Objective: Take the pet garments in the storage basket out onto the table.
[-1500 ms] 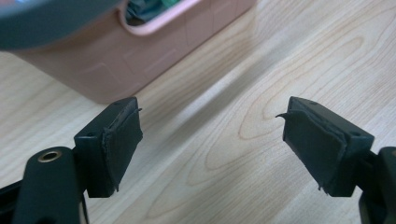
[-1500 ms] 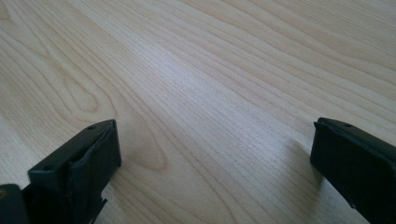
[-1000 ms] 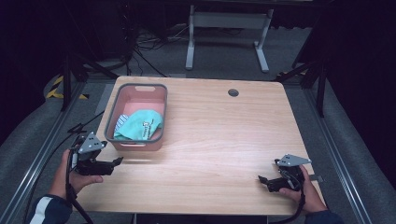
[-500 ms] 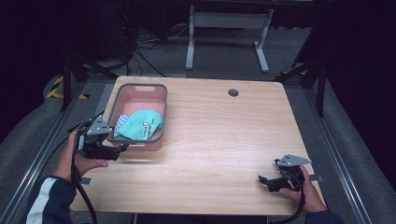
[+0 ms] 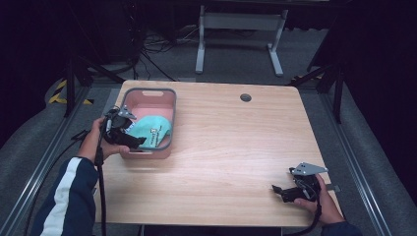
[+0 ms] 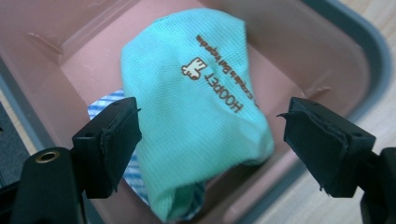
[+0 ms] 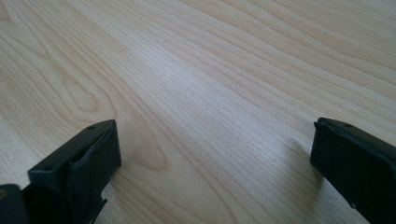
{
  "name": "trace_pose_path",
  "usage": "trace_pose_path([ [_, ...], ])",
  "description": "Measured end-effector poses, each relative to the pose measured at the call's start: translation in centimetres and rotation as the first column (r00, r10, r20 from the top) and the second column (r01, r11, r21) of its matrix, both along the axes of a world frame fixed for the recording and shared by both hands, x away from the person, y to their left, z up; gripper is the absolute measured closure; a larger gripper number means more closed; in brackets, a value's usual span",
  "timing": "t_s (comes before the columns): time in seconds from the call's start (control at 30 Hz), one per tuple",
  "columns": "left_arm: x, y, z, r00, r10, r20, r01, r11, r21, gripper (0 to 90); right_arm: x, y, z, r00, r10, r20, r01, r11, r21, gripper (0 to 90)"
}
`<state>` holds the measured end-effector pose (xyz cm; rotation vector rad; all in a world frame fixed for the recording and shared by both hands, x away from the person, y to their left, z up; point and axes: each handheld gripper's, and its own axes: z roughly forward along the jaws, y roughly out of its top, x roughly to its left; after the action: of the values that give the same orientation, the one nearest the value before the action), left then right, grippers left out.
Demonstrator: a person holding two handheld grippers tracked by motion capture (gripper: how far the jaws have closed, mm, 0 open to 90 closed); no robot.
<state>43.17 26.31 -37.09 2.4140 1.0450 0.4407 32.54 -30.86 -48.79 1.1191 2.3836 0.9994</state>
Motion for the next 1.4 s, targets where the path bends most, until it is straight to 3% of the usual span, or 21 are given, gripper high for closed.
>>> trace_pose_path([
  [0.07,1.4,-0.3,-0.5,0.9992,0.016,-0.036,-0.015,0.9996,0.025,18.8,0.0,0.0,0.0,1.0000,-0.001,-0.001,0.001,1.000,0.000,1.9],
  [0.3,4.1,-1.3,-1.9,0.9919,0.034,-0.122,-0.027,0.9979,0.058,19.0,0.0,0.0,0.0,1.0000,-0.001,0.000,0.001,1.000,-0.001,1.9],
  [0.6,6.8,-2.3,-3.9,0.9724,0.064,-0.225,-0.040,0.9929,0.112,18.2,0.0,0.0,0.0,1.0000,-0.001,0.000,0.001,1.000,-0.001,1.9],
  [0.77,7.8,-2.8,-4.9,0.9544,0.087,-0.286,-0.038,0.9843,0.172,18.4,0.0,0.0,0.0,1.0000,-0.001,-0.001,0.001,1.000,-0.001,1.9],
  [0.9,8.3,-3.4,-5.6,0.9403,0.097,-0.326,-0.021,0.9729,0.230,18.0,0.0,0.0,0.0,1.0000,-0.001,-0.001,0.001,1.000,-0.001,1.9],
  [0.93,8.5,-3.6,-5.8,0.9377,0.102,-0.332,-0.015,0.9670,0.254,17.9,0.0,0.0,0.0,1.0000,-0.001,-0.001,0.001,1.000,-0.001,1.9],
  [1.03,8.6,-4.0,-6.1,0.9362,0.111,-0.333,-0.013,0.9593,0.282,18.2,0.0,0.0,0.0,1.0000,-0.001,-0.001,0.001,1.000,-0.001,1.9],
  [1.17,8.7,-4.3,-6.2,0.9305,0.135,-0.341,-0.034,0.9574,0.287,21.8,0.0,0.0,0.0,1.0000,-0.001,-0.001,0.001,1.000,0.000,1.9],
  [1.23,8.7,-4.3,-6.1,0.9322,0.124,-0.340,-0.022,0.9571,0.289,25.3,0.0,0.0,0.0,1.0000,-0.001,-0.001,0.001,1.000,-0.001,1.9],
  [1.3,8.5,-4.4,-6.0,0.9404,0.106,-0.323,-0.001,0.9512,0.309,35.1,0.0,0.0,0.0,1.0000,-0.001,-0.001,0.001,1.000,-0.001,1.9],
  [1.37,8.3,-4.5,-5.9,0.9394,0.094,-0.330,0.009,0.9552,0.296,49.3,0.0,0.0,0.0,1.0000,-0.001,0.000,0.001,1.000,-0.001,1.9],
  [1.4,8.3,-4.6,-5.9,0.9423,0.086,-0.324,0.017,0.9530,0.303,54.0,0.0,0.0,0.0,1.0000,-0.001,0.000,0.001,1.000,-0.001,1.9],
])
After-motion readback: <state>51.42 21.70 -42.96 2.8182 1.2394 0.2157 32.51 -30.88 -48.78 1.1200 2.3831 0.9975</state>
